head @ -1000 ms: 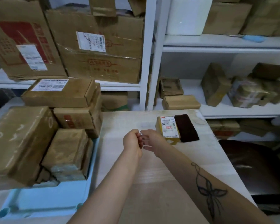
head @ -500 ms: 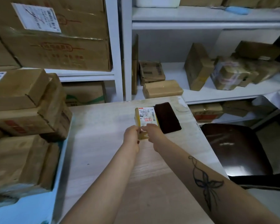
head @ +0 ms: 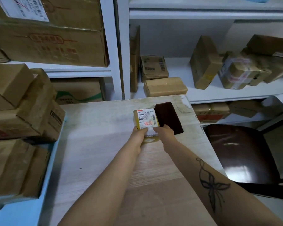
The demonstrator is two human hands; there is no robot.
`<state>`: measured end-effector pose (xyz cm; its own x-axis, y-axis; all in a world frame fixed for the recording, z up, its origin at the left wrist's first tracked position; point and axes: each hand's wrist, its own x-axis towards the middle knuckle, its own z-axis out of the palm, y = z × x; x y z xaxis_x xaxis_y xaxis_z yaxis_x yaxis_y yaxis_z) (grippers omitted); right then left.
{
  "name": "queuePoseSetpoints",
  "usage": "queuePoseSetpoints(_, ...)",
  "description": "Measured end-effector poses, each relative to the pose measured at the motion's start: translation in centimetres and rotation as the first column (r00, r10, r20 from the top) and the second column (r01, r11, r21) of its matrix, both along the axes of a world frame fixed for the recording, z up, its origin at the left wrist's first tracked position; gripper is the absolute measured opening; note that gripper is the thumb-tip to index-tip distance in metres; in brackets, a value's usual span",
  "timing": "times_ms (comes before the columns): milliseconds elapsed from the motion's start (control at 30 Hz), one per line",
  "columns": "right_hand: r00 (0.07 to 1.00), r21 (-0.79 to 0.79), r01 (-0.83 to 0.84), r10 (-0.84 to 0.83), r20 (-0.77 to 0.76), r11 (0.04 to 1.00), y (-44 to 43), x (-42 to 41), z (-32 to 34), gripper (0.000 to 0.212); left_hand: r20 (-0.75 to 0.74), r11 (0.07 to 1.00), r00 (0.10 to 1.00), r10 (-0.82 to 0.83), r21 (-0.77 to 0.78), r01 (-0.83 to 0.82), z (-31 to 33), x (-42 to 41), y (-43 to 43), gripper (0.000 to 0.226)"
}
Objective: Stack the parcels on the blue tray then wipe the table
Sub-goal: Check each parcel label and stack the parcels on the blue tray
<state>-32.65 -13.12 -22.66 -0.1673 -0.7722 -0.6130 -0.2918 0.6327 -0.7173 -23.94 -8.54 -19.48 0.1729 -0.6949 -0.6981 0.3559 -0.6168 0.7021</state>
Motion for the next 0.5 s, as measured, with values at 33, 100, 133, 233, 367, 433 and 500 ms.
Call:
queuePoseSetpoints(33,1.000,0.002,-0.024,0.024,-0.015,1.000,0.2,-0.1,0.1,0.049,-0.001,1.000,1.000,0.006,0.002,-0.006,-0.3,0.1,-0.2,0.037)
queuePoseSetpoints(100,0.999,-0.015,-0.045,0.045,-0.020,0.999,0.5,-0.3,-0.3,0.037,0.015,0.999,0.999,0.030,0.010,-0.030,-0.9,0.2,-0.4,0.036)
queuePoseSetpoints(133,0.999,-0.025,-0.048,0.048,-0.010,0.999,0.5,-0.5,-0.6,0.035,0.016,0.999,0.999,0.051,0.017,-0.051,-1.1,0.3,-0.3,0.037)
queuePoseSetpoints(233,0.991,-0.048,-0.007,0.014,0.132,0.999,1.0,-0.7,0.0,0.029,-0.023,0.992,0.992,0.125,0.004,-0.125,-1.5,0.7,0.0,0.052)
queuePoseSetpoints(367,0.956,-0.067,0.035,-0.014,0.292,0.997,1.7,-0.7,1.2,0.019,0.022,0.990,0.990,0.136,-0.042,-0.135,-1.5,1.3,0.7,0.069)
queuePoseSetpoints(433,0.942,-0.090,0.047,-0.014,0.335,0.995,2.1,-0.5,1.9,0.015,0.053,0.990,0.992,0.113,-0.085,-0.108,-1.3,1.4,1.2,0.077)
queuePoseSetpoints(500,0.945,-0.114,0.058,-0.017,0.328,0.992,2.5,-0.2,2.7,0.020,0.104,0.989,0.991,0.088,-0.124,-0.075,-1.2,1.5,1.8,0.082)
